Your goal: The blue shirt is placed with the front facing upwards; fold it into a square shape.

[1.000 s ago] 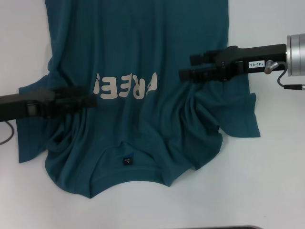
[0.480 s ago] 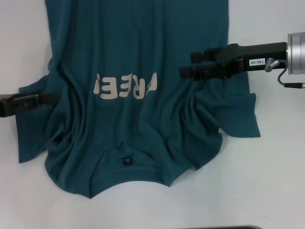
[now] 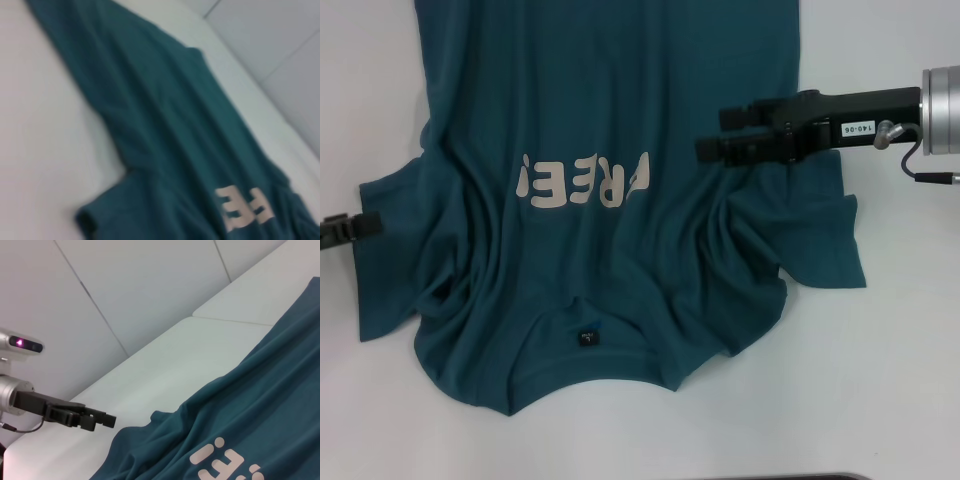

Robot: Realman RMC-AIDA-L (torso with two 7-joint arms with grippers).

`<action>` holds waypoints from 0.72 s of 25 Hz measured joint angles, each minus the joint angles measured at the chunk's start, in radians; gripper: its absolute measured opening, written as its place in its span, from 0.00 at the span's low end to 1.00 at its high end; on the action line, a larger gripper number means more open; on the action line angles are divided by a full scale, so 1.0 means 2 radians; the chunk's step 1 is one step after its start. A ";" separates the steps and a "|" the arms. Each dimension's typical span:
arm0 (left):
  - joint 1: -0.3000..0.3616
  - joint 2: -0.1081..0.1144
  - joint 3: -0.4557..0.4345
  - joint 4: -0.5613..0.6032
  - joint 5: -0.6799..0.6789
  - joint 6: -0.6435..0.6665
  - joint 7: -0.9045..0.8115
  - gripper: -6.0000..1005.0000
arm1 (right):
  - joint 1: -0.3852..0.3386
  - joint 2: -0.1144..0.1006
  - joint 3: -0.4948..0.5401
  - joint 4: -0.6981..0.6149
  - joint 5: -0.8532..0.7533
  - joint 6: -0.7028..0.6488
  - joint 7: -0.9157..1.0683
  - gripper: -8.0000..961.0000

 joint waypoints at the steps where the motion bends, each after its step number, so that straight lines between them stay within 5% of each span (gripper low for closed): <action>1: 0.000 0.000 0.000 0.000 0.005 -0.005 -0.002 0.84 | 0.000 0.000 0.000 0.000 0.000 0.000 0.000 0.89; 18: -0.007 -0.004 0.006 0.003 0.044 -0.040 -0.009 0.84 | 0.000 0.003 0.000 0.000 0.000 0.000 0.003 0.89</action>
